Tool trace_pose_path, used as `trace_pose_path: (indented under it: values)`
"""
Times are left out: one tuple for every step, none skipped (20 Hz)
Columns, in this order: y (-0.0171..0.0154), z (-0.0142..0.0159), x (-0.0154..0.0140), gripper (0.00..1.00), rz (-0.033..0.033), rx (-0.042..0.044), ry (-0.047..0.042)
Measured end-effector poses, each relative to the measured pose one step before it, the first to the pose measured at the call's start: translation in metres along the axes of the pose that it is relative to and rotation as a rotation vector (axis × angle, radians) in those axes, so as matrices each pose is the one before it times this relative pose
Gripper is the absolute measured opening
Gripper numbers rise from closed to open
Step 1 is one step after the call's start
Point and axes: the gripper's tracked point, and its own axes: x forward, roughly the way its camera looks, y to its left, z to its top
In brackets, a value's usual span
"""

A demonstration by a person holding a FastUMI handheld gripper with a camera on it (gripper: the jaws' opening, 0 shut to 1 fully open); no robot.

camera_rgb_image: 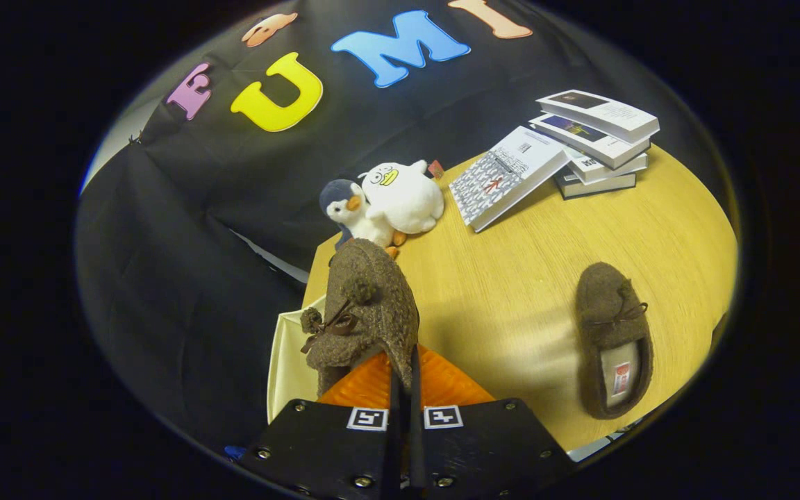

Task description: Open the storage box then place both shoes into the box .Put the left shoe in first, then the right shoe, with the right side of both shoes facing outward in a uniform manner.

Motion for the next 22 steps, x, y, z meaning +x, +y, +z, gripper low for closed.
trace_pose_path:
  values:
    - [0.01192, 0.00029, 0.00033, 0.05, 0.01769, 0.00351, -0.00171]
    - [0.01041, 0.00099, 0.00154, 0.05, 0.0157, -0.00112, -0.0018]
    - [0.00893, -0.00055, 0.00215, 0.05, 0.01326, -0.00507, -0.00074]
    - [0.00899, -0.00071, 0.00307, 0.05, 0.01134, -0.00541, 0.00333]
    - [0.00936, -0.00205, 0.00151, 0.05, 0.01076, -0.00503, 0.00075]
    - [0.00873, -0.00152, 0.00309, 0.05, 0.00921, -0.00427, 0.00354]
    - [0.00718, -0.00229, 0.00483, 0.05, 0.00766, -0.0007, 0.00332]
    - [0.0069, -0.00227, 0.0049, 0.05, 0.00604, 0.00181, 0.00686]
    - [0.00604, -0.0038, 0.0055, 0.05, 0.00695, 0.00215, 0.00906]
    - [0.00653, -0.00341, 0.0064, 0.05, 0.00652, 0.00283, 0.00819]
    - [0.00616, -0.0053, 0.00509, 0.05, 0.00596, 0.00025, 0.01236]
    - [0.0057, -0.00421, 0.00651, 0.05, 0.00362, -0.00002, 0.01123]
    - [0.00462, -0.00539, 0.0068, 0.05, 0.00111, -0.00236, 0.00883]
    - [0.00363, -0.00514, 0.00739, 0.05, 0.00059, -0.00237, 0.01029]
    - [0.00317, -0.00634, 0.00625, 0.05, 0.00062, -0.00097, 0.01004]
    - [0.00269, -0.00499, 0.00687, 0.05, -0.00109, 0.00132, 0.009]
    - [0.0019, -0.00563, 0.00701, 0.05, -0.00511, 0.00078, 0.00674]
    - [0.00029, -0.00406, 0.00625, 0.05, -0.00852, 0.00049, 0.00288]
    - [-0.00087, -0.005, 0.006, 0.05, -0.00863, 0.00139, 0.00288]
    - [-0.0002, -0.00413, 0.00594, 0.05, -0.0061, 0.00375, 0.0065]
    - [0.00075, -0.00459, 0.00508, 0.05, -0.00435, 0.0051, 0.00296]
    - [-0.00068, -0.00415, 0.00597, 0.05, -0.00425, 0.00233, 0.00603]
